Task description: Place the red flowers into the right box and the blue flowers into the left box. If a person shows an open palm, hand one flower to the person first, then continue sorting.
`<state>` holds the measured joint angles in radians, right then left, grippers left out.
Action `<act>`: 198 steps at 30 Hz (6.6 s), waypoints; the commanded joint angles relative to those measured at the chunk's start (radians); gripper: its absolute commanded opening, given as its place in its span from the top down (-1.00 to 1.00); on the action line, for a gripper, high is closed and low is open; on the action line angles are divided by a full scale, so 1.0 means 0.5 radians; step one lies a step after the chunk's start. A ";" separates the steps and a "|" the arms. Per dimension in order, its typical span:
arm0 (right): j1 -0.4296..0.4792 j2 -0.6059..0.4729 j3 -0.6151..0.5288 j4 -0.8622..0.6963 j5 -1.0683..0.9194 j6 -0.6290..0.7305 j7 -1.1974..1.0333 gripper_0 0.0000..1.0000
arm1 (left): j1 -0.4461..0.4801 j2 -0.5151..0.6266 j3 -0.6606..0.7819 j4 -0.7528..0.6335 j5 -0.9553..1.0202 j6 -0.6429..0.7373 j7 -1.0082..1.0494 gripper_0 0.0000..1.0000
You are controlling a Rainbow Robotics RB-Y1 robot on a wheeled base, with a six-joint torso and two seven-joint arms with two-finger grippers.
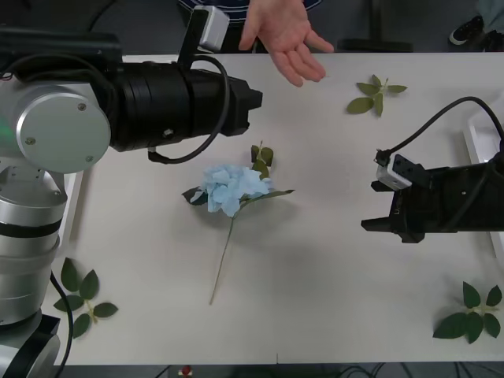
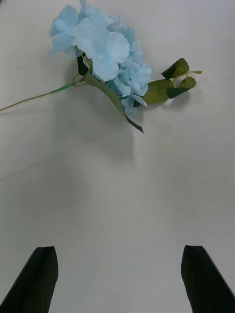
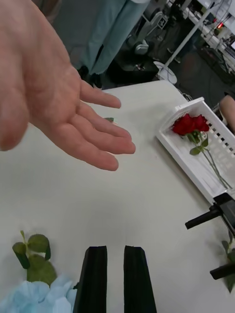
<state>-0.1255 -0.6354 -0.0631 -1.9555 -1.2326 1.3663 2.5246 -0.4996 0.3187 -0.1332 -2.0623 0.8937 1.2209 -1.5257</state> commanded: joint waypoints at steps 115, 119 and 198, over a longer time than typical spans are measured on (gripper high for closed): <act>-0.016 -0.027 -0.018 -0.040 -0.005 -0.002 0.013 -0.47 | 0.177 -0.021 -1.261 0.741 -1.662 0.068 1.324 0.68; -0.016 -0.027 -0.018 -0.040 -0.005 -0.002 0.013 -0.47 | 0.177 -0.021 -1.261 0.744 -1.665 0.068 1.327 0.83; -0.016 -0.027 -0.018 -0.040 -0.005 -0.002 0.013 -0.47 | -0.056 -0.196 -0.571 -0.183 -1.659 -1.024 1.091 1.00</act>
<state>-0.1255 -0.6354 -0.0631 -1.9555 -1.2325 1.3663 2.5246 -0.4629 0.2244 -0.4479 -2.1755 0.0894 0.7100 -0.9734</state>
